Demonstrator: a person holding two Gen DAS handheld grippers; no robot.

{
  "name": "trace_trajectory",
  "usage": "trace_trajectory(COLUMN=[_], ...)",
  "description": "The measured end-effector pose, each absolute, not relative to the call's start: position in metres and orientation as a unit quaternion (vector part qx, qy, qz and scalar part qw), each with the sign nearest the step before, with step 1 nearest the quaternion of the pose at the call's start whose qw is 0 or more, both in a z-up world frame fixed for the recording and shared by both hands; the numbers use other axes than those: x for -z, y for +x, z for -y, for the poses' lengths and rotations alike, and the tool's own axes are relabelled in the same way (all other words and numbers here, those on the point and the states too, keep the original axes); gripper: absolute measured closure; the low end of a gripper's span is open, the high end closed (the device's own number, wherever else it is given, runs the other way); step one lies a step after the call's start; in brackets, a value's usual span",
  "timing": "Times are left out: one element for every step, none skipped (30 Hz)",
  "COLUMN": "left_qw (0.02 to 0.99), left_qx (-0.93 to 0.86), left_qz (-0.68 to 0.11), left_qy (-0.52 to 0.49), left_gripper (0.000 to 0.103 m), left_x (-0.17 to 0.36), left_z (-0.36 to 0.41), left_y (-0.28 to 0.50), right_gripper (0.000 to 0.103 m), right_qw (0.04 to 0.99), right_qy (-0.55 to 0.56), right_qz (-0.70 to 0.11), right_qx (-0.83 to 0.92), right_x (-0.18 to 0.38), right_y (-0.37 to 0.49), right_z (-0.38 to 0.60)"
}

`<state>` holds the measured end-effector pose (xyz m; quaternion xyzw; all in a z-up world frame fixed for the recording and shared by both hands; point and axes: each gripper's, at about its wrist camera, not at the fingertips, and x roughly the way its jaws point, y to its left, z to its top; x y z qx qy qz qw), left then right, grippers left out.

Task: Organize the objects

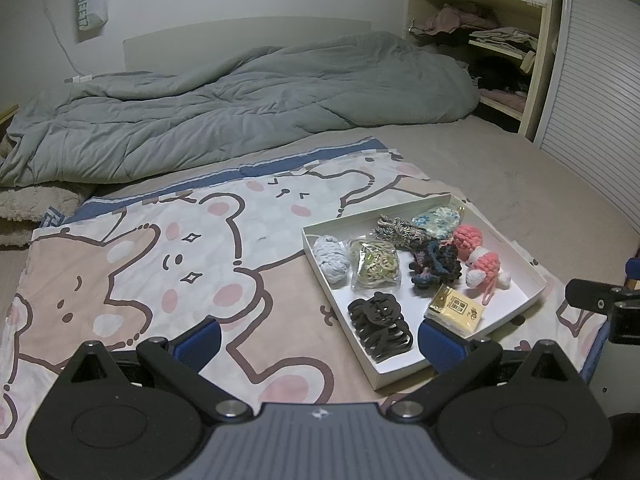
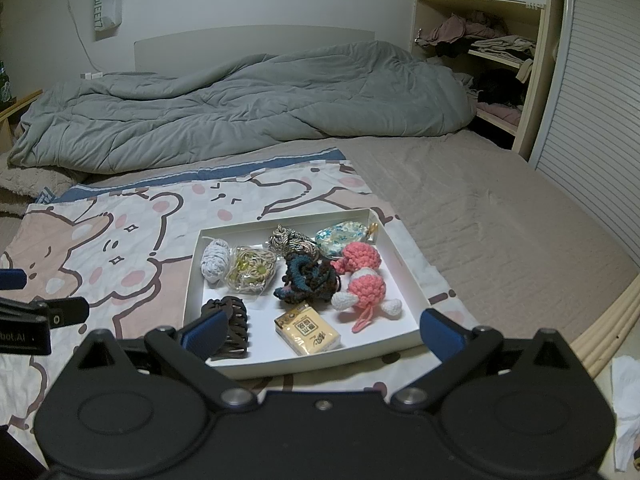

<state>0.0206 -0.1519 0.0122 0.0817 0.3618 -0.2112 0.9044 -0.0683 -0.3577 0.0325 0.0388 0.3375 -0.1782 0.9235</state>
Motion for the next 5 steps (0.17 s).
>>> trace_trajectory(left_qw=[0.904,0.904,0.904,0.904,0.904], left_qx=[0.211,0.211,0.211,0.211,0.212], left_qz=[-0.362,-0.362,-0.363,-0.363,-0.363], left_qy=[0.081,0.081,0.081,0.081,0.081], left_gripper=[0.0,0.0,0.0,0.0,0.0], left_x=[-0.0122,-0.0122,-0.0123,-0.0123,-0.0123], left_z=[0.1518,0.1518,0.1517,0.1517,0.1517], left_y=[0.0207,0.0207,0.0208,0.0209,0.0209], right_gripper=[0.0,0.0,0.0,0.0,0.0], right_qw=[0.924,0.924,0.924,0.923,0.924], right_qy=[0.039,0.039,0.039,0.039,0.039], right_qz=[-0.337,-0.337,-0.337,-0.337,-0.337], right_qx=[0.178,0.178,0.178,0.178,0.178], right_x=[-0.0325,-0.0326,-0.0325,-0.0326,-0.0326], right_y=[-0.0683,-0.0683,-0.0682,-0.0683,-0.0683], right_z=[0.3578,0.3578,0.3578,0.3579,0.3579])
